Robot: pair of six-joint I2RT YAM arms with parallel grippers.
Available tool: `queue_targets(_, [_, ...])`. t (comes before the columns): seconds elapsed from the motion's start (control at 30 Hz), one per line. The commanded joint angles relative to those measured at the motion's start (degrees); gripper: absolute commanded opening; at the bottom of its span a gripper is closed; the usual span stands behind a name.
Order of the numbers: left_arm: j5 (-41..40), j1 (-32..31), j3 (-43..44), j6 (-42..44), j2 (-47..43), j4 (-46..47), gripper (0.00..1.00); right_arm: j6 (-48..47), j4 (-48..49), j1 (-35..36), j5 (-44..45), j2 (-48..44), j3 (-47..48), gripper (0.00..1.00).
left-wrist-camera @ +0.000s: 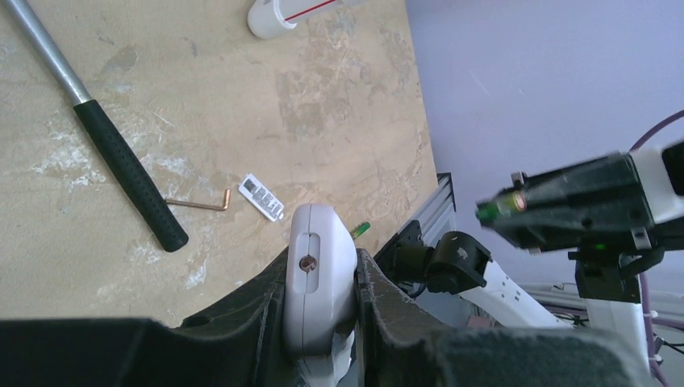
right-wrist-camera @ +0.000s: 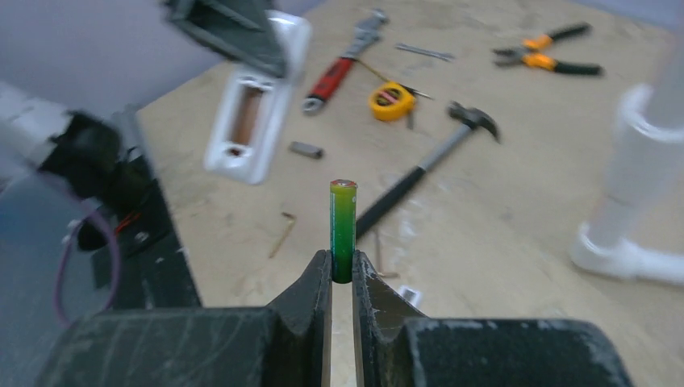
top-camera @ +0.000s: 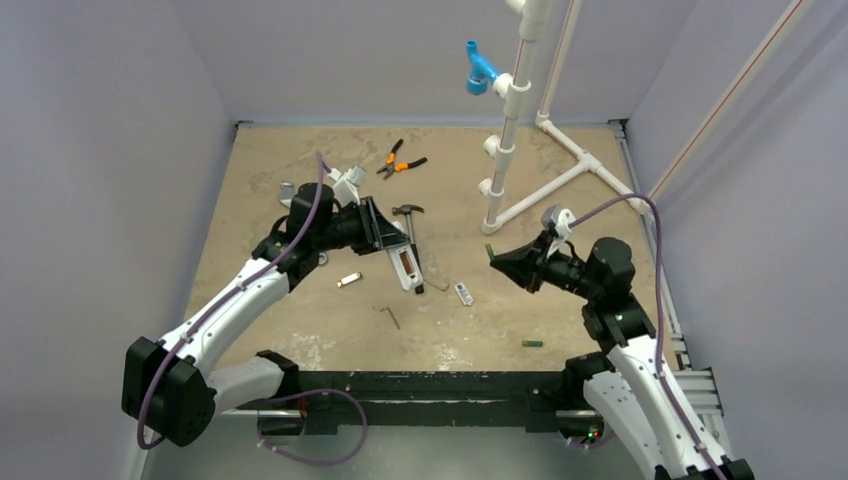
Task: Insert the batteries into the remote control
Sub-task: Pick up the battery from the center of the board, then load the battery into the remote control.
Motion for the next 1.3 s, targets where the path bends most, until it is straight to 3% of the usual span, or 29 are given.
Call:
queue_targets(0.0, [1.78, 0.36, 2.58, 0.57, -0.5, 5.09, 0.0, -6.52, 5.09, 5.27, -17.95, -5.32, 0.69, 0.0])
queue_targets(0.17, [2.68, 0.19, 2.03, 0.49, -0.88, 7.05, 0.0, -9.95, 6.74, 7.34, -28.53, -4.2, 3.52, 0.0])
queue_targets(0.2, [2.85, 0.18, 2.11, 0.55, -0.97, 7.3, 0.0, -14.32, 4.88, 7.98, -29.75, -3.93, 4.23, 0.0])
queue_targets(0.33, [3.98, 0.07, 1.88, 1.14, -1.62, 8.66, 0.0, -27.55, -6.4, 9.81, -32.61, -2.25, 7.27, 0.0])
queue_targets(0.5, [3.97, -0.15, -2.08, 0.71, -6.21, 18.62, 0.0, -31.69, -7.87, 11.15, -33.81, 0.09, 8.45, 0.0])
queue_targets(0.97, [12.4, -0.17, -12.05, -0.43, -13.86, 46.05, 0.0, -28.33, -4.15, 11.57, -26.1, 3.08, 8.06, 0.0])
queue_targets(1.27, [24.04, -0.34, -11.87, -18.37, -4.68, 79.04, 0.0, -19.97, 1.62, 11.63, -14.99, 2.24, 6.44, 0.0])
